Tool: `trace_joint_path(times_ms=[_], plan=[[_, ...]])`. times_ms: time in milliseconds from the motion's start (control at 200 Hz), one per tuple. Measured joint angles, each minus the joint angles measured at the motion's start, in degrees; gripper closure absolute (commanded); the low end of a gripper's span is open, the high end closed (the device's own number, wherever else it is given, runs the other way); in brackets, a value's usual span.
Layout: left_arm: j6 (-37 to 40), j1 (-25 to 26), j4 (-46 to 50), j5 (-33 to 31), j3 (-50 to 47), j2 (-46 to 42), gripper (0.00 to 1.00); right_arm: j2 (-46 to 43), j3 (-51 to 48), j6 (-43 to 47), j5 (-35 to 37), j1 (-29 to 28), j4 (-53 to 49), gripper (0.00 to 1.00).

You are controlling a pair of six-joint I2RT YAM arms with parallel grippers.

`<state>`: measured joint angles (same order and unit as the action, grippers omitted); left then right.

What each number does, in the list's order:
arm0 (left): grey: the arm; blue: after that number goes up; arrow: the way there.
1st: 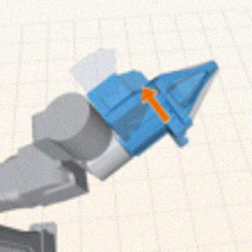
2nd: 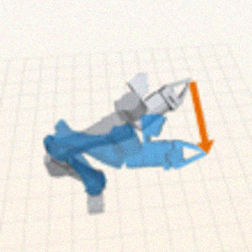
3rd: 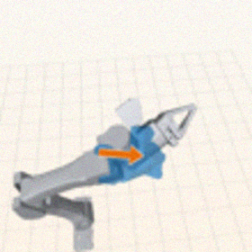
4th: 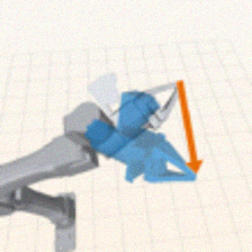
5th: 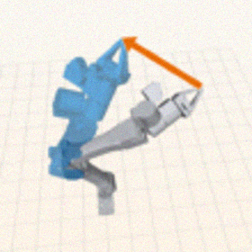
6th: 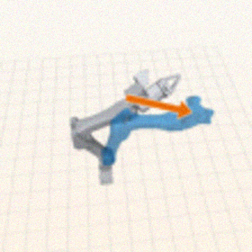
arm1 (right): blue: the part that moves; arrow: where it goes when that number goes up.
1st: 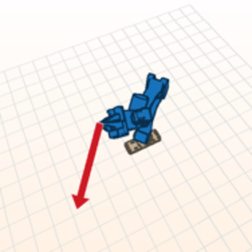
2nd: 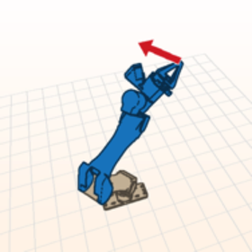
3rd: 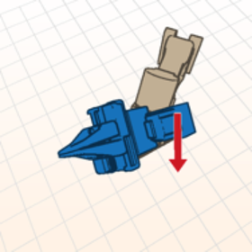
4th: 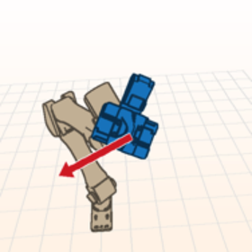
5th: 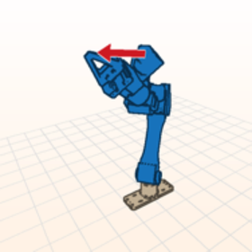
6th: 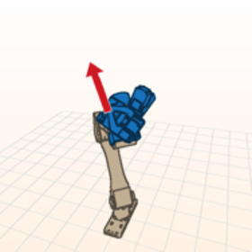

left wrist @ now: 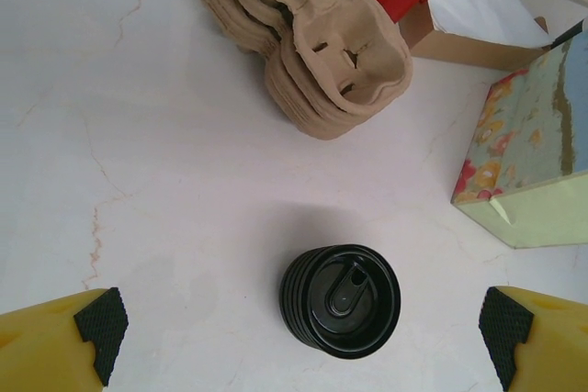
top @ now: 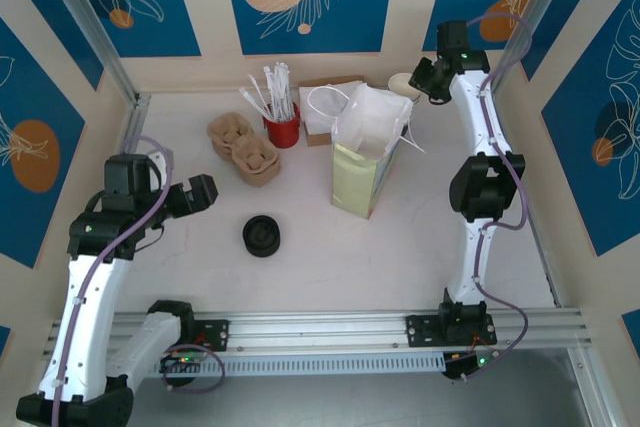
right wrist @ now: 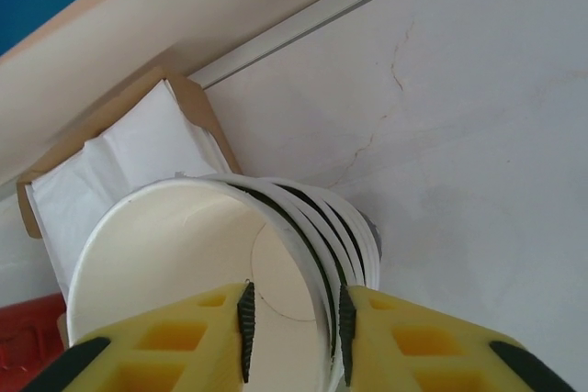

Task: Pack the takeout coffee

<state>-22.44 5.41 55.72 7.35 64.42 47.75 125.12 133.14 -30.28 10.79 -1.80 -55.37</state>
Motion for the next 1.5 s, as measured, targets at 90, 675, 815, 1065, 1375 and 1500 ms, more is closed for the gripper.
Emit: trace_joint_path(times_ms=[90,675,815,1065,1375,1500], plan=[[-0.02,0.00,-0.17,-0.39,-0.04,0.02,0.01,0.20,0.24,0.33,0.02,-0.02,0.00,0.75],[-0.17,0.00,-0.44,-1.42,-0.33,2.40,0.00,1.51,6.05,1.70,0.00,-0.39,-2.64,0.99],[-0.20,0.00,-0.46,-1.40,-0.31,3.13,0.00,1.40,10.27,2.58,0.11,-0.81,-4.15,1.00],[-0.20,0.00,-0.44,-1.38,0.35,3.34,0.01,-3.87,12.63,3.37,0.63,-0.74,-6.16,1.00],[-0.63,0.00,-0.42,-0.81,1.81,3.30,0.01,-25.33,3.89,3.13,0.70,2.43,-6.34,1.00],[-1.49,0.00,-0.50,0.31,1.73,3.23,0.01,-37.94,-11.30,1.97,1.09,5.70,-5.01,1.00]])
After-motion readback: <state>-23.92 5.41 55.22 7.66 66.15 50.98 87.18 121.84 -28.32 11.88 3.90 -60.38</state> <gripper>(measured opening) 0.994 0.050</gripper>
